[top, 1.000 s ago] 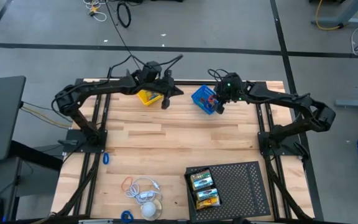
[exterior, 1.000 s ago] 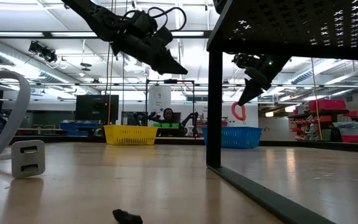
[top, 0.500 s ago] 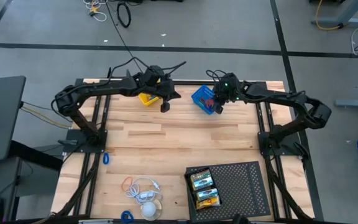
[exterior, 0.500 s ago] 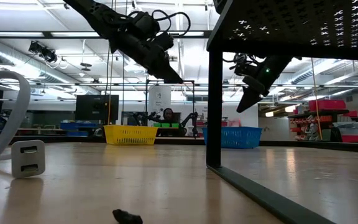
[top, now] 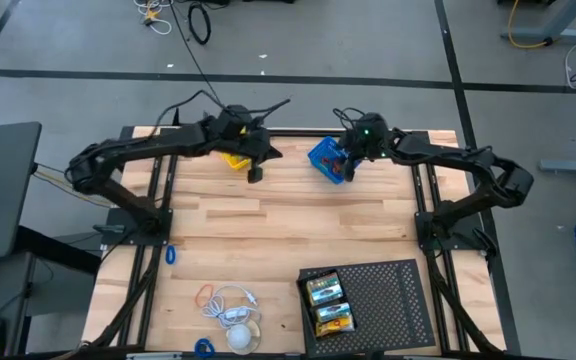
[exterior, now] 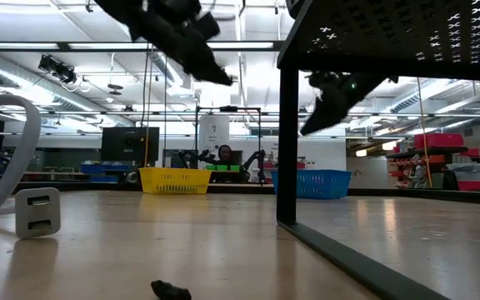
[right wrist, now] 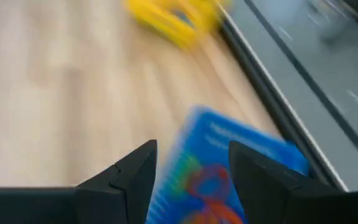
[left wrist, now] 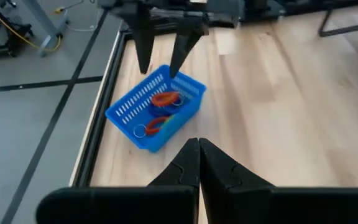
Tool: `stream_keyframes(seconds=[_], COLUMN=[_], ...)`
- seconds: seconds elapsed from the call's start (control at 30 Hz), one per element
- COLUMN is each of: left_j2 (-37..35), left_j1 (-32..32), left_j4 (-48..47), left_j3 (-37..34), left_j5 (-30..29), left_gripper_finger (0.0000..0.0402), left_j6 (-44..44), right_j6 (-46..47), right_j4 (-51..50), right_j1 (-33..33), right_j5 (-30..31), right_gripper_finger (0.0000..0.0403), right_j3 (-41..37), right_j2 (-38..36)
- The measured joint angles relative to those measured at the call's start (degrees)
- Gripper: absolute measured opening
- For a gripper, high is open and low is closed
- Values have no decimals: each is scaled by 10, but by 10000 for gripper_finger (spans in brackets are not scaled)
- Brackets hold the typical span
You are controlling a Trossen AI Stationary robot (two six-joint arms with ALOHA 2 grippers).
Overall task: Pick & Place Office Desk Supplies
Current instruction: Put the orange rubber band into the yellow basket
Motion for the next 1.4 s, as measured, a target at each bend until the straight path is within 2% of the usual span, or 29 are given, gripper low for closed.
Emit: stream_keyframes(seconds=[0.17,0.23,0.3,0.47,0.7,0.9,1.0,1.17,1.4], left_j2=[-76,-103,-135,-224,-325,-338,-330,-307,-195], left_j1=[-53,-82,-107,-148,-228,-333,-397,-513,-644], left_j4=[-111,-120,-119,-97,-120,-195,-226,-210,-111], left_j3=[0,-17,-52,-171,-304,-337,-337,-337,-337], left_j5=[-30,-43,-54,-100,-116,-177,-201,-204,-210], left_gripper_finger=[2,2,2,2,3,4,4,4,6], left_j6=[-22,-40,-60,-169,-352,-505,-587,-695,-788], right_j6=[3,7,7,-7,-32,-50,-58,-58,-58], right_j4=[105,161,200,272,265,200,160,120,97], right_j1=[18,38,64,130,197,256,287,331,362], right_j5=[-187,-232,-247,-232,-158,-34,35,125,179], right_gripper_finger=[208,208,208,208,208,208,208,208,208], right_j3=[0,0,0,0,0,0,0,0,0], right_j2=[-7,-11,-17,-48,-120,-168,-176,-177,-177])
